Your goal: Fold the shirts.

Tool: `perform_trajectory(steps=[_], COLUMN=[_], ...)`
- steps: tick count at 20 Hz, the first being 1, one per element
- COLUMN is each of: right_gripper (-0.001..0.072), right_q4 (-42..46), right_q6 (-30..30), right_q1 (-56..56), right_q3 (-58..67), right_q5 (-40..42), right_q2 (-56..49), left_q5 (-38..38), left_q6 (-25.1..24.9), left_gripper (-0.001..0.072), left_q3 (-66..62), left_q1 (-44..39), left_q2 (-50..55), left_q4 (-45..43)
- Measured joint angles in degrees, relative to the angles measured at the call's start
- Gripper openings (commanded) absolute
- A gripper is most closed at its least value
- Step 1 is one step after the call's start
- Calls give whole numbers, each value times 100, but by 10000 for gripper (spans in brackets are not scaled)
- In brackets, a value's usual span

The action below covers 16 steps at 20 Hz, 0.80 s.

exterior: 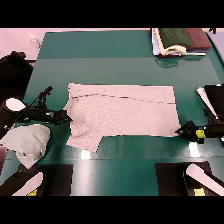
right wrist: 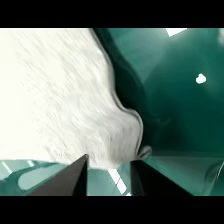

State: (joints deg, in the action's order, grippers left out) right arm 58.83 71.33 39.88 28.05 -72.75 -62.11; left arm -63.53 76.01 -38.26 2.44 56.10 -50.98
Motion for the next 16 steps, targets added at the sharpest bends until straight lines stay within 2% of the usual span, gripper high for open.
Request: perform_trajectory(steps=[1,2,5,8,13,16], right_gripper=[58,12,11,11,10,10], right_q4=[-13,-15,11,332,1246,1609], right_q6=[-24,-48,-70,-33,223,398], right_q1=[-125,-258,-702,-1126,-1488,-1541], right_q3=[28,76,326,627,859,1001], right_q5=[127,221,282,-63,-769,-977], right_q2=[-13,-22,-33,164,1161,1635], left_q5=[0,-11,-120,-389,-1270,-1377], left_q6=[0,2,7,179,518,629], left_gripper=[21,21,20,21,21,21], left_q3=[-2,-4,-7,-7,-7,-37], left_q1=[2,0,0,0,0,0], left_q2=[0,0,-55,-444,-1172,-1263], left_q4=[-2,-2,-105,-590,-1113,-1121])
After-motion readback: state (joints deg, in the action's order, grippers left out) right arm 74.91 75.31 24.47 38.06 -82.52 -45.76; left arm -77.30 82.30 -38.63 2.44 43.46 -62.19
